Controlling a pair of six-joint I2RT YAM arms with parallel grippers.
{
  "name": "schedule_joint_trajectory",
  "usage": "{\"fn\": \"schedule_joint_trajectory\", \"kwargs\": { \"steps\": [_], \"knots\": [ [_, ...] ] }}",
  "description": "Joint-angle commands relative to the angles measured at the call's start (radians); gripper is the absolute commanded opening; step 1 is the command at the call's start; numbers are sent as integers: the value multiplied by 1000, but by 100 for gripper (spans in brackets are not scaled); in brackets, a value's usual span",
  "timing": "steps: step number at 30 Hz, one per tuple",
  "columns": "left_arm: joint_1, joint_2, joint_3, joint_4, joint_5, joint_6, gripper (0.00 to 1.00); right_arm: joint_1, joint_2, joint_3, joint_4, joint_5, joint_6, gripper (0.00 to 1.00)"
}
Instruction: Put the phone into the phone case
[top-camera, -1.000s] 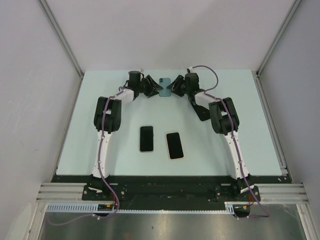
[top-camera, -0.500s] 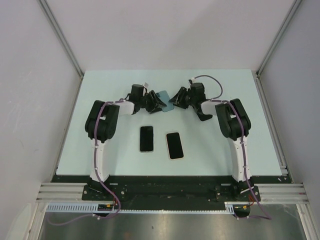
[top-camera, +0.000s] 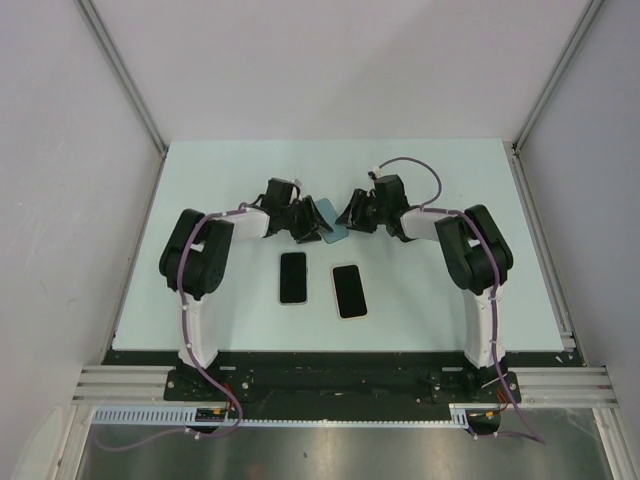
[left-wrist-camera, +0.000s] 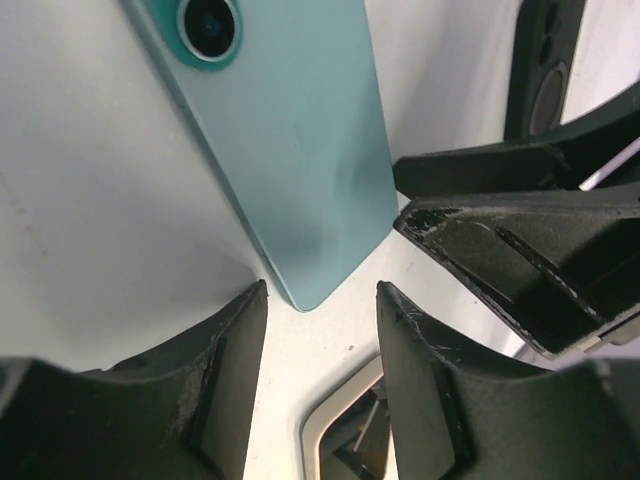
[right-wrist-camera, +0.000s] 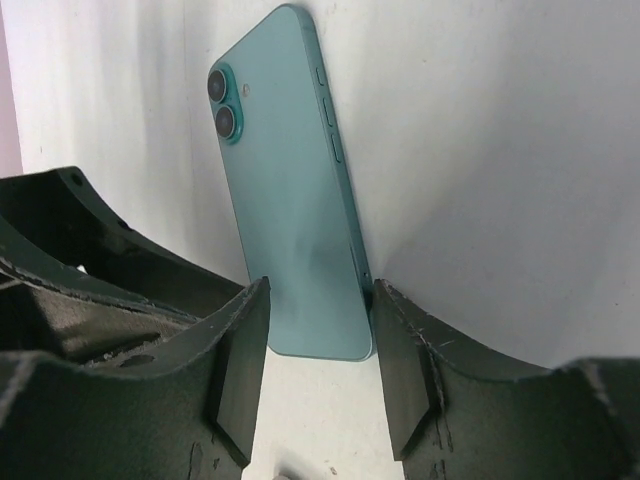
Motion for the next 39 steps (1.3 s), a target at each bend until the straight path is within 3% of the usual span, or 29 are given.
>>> {"fn": "schedule_joint_trajectory", "kwargs": {
  "steps": [1, 12, 21, 28, 34, 39],
  "knots": [
    [5, -53, 14, -151, -151, 62, 54, -16, -29, -23, -81, -9, -44, 52],
    [50, -31, 68, -177, -137, 83, 59, -61, 42, -22, 59, -57, -54, 57],
    [50, 63, 117, -160, -93, 57, 49, -9, 89, -13, 73, 33, -72, 59],
    [48, 112, 132, -128, -45, 48, 45, 10, 128, 21, 79, 21, -23, 59],
    [48, 131, 122, -97, 1, 48, 41, -9, 148, 24, 202, -167, 146, 59],
    [50, 129, 96, -60, 27, 48, 40, -35, 164, 24, 399, -374, 334, 58]
  ]
}}
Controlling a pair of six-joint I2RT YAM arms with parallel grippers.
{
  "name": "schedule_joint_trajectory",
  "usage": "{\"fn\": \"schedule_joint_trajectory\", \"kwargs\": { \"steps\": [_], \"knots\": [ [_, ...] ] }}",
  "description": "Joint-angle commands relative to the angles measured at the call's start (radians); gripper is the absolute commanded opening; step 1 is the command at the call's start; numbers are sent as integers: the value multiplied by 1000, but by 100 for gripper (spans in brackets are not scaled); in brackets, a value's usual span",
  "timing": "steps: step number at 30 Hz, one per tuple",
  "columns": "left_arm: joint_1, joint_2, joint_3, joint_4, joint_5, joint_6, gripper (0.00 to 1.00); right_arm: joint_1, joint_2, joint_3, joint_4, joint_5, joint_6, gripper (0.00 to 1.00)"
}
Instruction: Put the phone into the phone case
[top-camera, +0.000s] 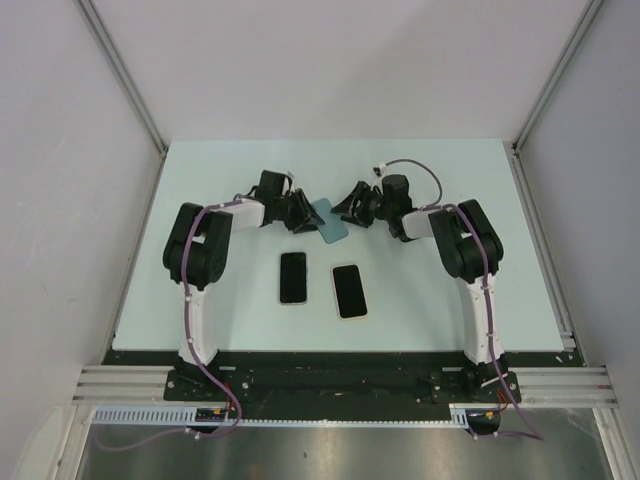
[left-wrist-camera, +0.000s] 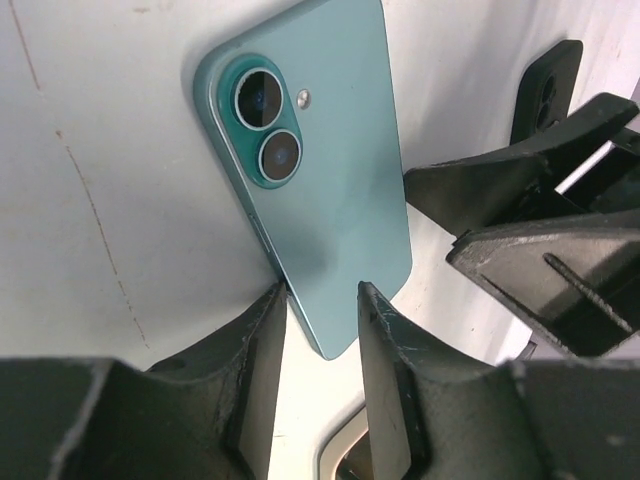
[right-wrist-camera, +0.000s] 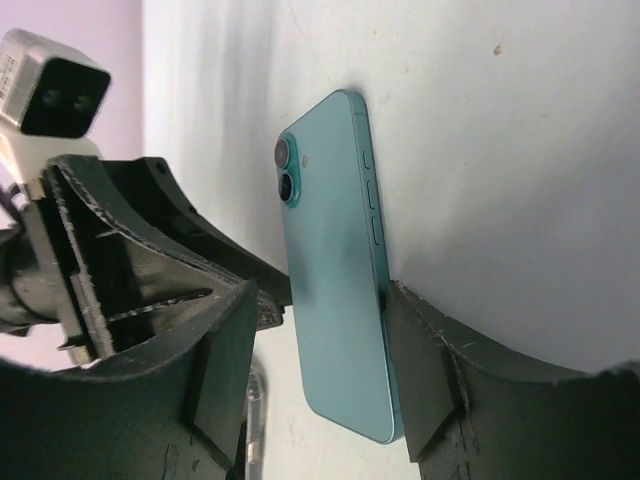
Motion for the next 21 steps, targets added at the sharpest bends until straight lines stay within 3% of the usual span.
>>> {"fn": "schedule_joint_trajectory", "kwargs": {
  "steps": [1, 5, 12, 15, 21],
  "knots": [
    [-12, 42, -35, 26, 15, 13, 40, 5, 51, -9, 158, -240, 246, 57],
    [-10, 35, -47, 49, 41, 9, 29, 6, 58, -7, 278, -323, 331, 56],
    [-10, 3, -79, 71, 73, 12, 9, 10, 68, -9, 306, -361, 365, 56],
    [-9, 0, -84, 71, 87, 15, 4, 17, 68, -9, 327, -369, 379, 56],
    [-3, 1, -90, 71, 95, 19, 4, 29, 82, -9, 298, -370, 362, 55]
  ]
}}
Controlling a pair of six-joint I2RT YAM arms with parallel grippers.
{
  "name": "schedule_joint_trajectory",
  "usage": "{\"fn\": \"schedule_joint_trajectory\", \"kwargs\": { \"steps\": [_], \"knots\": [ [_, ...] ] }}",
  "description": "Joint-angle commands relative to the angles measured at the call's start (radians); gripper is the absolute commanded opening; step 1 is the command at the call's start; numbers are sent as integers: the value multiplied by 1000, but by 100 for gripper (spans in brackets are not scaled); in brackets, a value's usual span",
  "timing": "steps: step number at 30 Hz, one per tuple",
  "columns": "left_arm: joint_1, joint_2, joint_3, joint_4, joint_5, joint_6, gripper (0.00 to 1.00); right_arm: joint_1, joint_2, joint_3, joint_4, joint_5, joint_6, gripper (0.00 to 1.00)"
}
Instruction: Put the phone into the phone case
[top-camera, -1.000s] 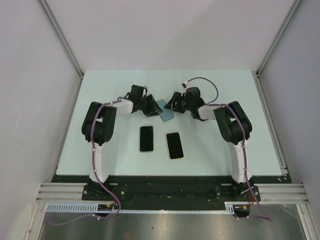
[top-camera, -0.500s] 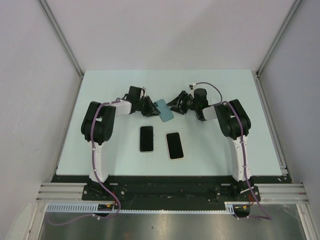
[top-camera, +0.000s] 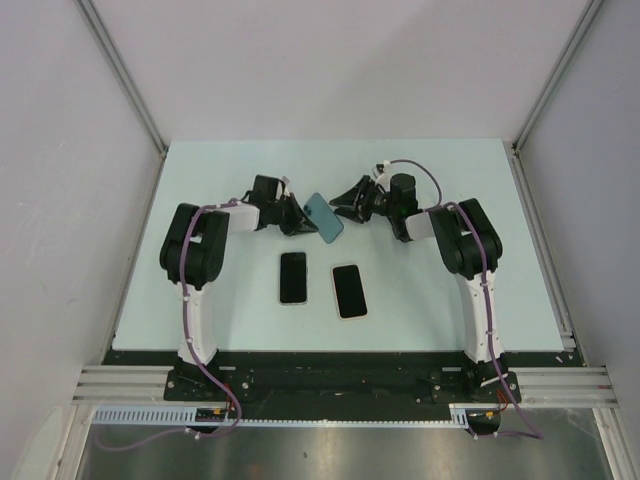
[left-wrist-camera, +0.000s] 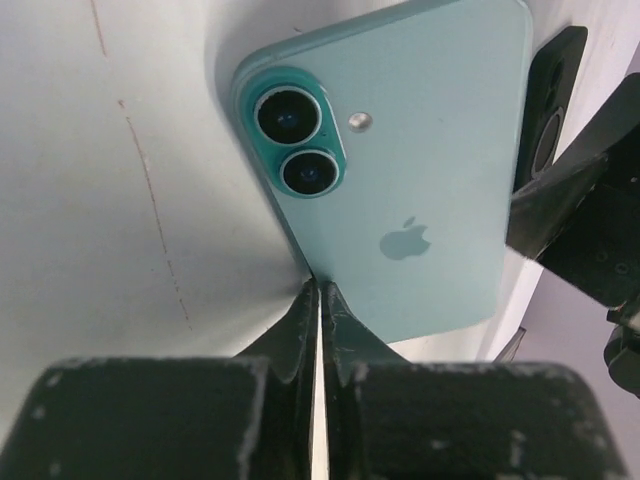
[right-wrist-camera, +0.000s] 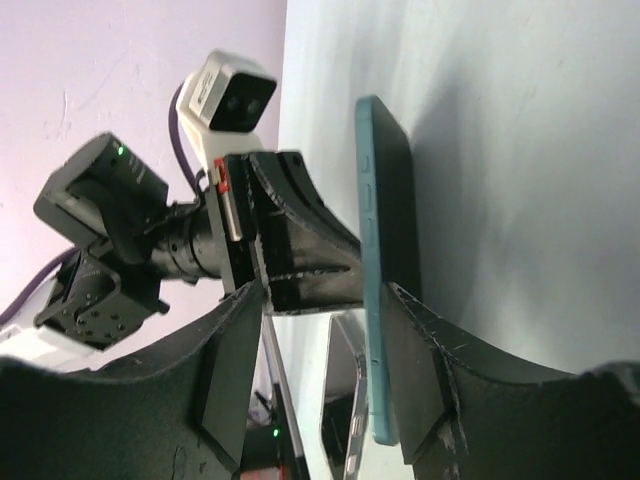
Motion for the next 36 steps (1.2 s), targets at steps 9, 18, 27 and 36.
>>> {"fn": "schedule_joint_trajectory", "kwargs": {
  "steps": [9, 18, 27, 36],
  "knots": [
    [-24, -1, -45, 12, 24, 23, 5, 93, 29, 4, -50, -138, -5, 54],
    [-1, -45, -73, 14, 31, 29, 31, 89, 1, 3, -191, -97, -120, 53],
    [26, -88, -137, 158, 142, -23, 42, 67, -20, -2, -375, -18, -240, 47],
    [32, -102, -143, 206, 186, -8, 52, 56, -28, -2, -458, 17, -295, 44]
  ]
}}
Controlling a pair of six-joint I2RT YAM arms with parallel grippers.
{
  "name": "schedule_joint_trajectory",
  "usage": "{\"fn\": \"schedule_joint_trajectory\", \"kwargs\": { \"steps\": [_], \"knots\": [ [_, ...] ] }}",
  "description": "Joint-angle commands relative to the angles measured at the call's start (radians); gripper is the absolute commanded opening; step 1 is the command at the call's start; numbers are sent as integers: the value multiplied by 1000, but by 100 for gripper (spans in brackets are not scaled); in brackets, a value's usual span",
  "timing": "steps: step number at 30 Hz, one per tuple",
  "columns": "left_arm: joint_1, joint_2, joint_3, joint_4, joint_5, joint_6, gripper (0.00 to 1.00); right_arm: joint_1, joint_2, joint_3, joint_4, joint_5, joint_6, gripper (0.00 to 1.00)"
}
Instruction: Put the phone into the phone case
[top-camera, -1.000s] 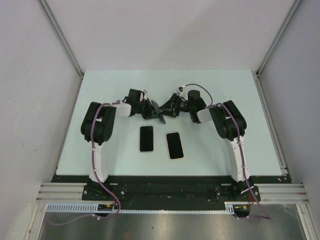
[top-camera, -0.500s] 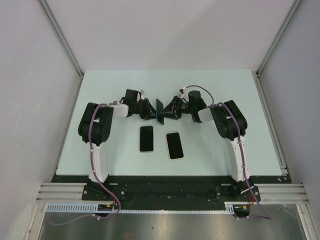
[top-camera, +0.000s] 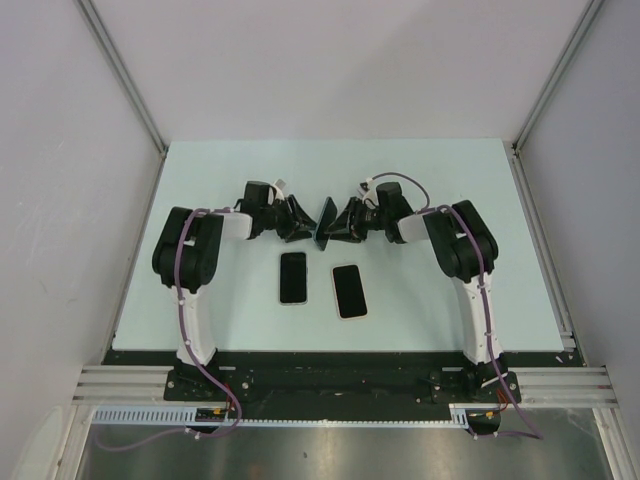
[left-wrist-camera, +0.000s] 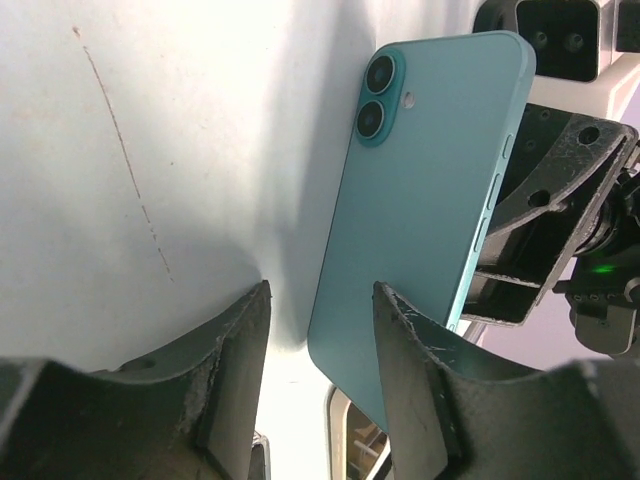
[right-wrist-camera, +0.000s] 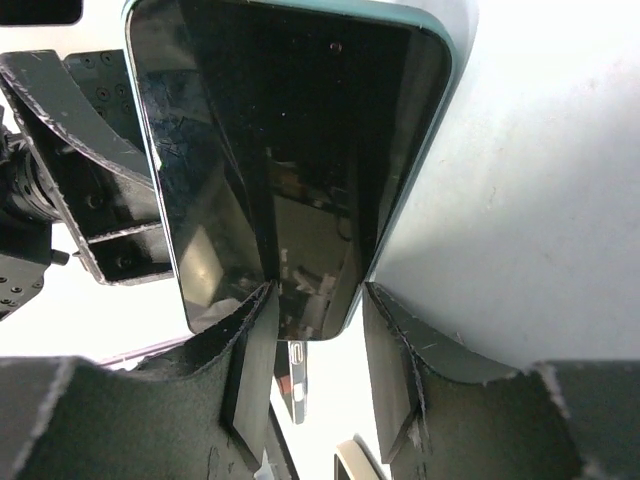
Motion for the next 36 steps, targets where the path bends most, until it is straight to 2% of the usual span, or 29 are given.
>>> {"fn": "schedule_joint_trajectory", "kwargs": {
  "steps": [1, 13, 25, 30, 36],
  "knots": [
    [-5, -53, -8, 40, 60, 11, 54, -2, -20, -3, -113, 75, -77, 44],
    [-4, -71, 12, 76, 113, 41, 64, -11, -42, -3, -196, 110, -143, 42],
    [-4, -49, 43, 45, 149, 92, 66, -24, -60, -2, -184, 118, -131, 41],
    [-4, -46, 75, -30, 141, 164, 68, -31, -62, -2, -107, 108, -86, 39],
    [-4, -8, 98, -68, 144, 189, 70, -24, -30, -2, 103, 52, 61, 37]
  ]
}}
